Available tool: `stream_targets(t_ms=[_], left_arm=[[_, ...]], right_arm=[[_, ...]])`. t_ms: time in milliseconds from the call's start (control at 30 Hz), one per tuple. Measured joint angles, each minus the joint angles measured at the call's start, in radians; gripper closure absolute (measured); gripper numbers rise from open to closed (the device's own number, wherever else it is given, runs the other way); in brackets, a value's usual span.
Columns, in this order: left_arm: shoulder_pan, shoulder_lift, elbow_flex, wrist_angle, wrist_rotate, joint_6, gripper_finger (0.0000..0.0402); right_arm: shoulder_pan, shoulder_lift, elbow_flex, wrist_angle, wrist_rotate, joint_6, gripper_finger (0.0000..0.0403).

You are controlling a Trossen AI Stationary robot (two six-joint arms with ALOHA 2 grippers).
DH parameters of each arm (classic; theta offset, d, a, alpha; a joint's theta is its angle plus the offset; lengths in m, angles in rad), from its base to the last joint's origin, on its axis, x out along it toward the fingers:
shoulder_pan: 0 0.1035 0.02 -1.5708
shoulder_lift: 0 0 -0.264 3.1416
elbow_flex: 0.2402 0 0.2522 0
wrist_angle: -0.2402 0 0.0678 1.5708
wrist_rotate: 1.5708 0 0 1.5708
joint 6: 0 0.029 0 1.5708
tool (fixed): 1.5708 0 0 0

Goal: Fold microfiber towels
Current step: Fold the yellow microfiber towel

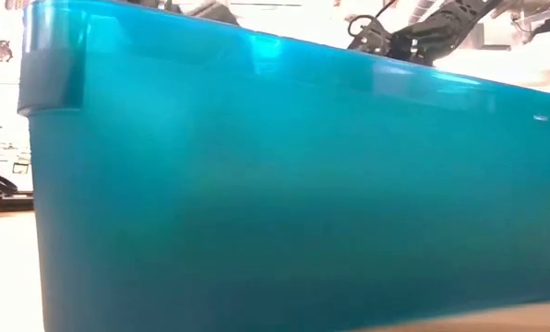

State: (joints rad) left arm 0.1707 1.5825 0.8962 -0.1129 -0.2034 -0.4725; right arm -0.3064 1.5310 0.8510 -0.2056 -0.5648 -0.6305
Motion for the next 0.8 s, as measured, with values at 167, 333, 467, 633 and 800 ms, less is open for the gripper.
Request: stream_targets(t_ms=[167,333,467,633,800], left_arm=[[-0.049,0.109,-0.051,0.184,-0.003,-0.050,0.0401],[-0.058,0.204,-0.049,0.251,0.052,-0.048,0.0401],[-0.058,0.264,-0.048,0.271,0.065,-0.055,0.0401],[-0.057,0.290,-0.046,0.302,0.060,-0.042,0.0402],[-0.053,0.292,-0.047,0.310,0.065,-0.028,0.0402]], right_arm=[[0.040,0.062,-0.047,0.013,0.046,-0.008,0.0271],[0.043,0.068,-0.093,0.025,0.094,0.021,0.0271],[0.046,0.068,-0.119,0.003,0.105,0.045,0.0271],[0.077,0.068,-0.188,0.124,0.220,0.022,0.0271],[0.094,0.068,-0.233,0.192,0.257,-0.022,0.0271]])
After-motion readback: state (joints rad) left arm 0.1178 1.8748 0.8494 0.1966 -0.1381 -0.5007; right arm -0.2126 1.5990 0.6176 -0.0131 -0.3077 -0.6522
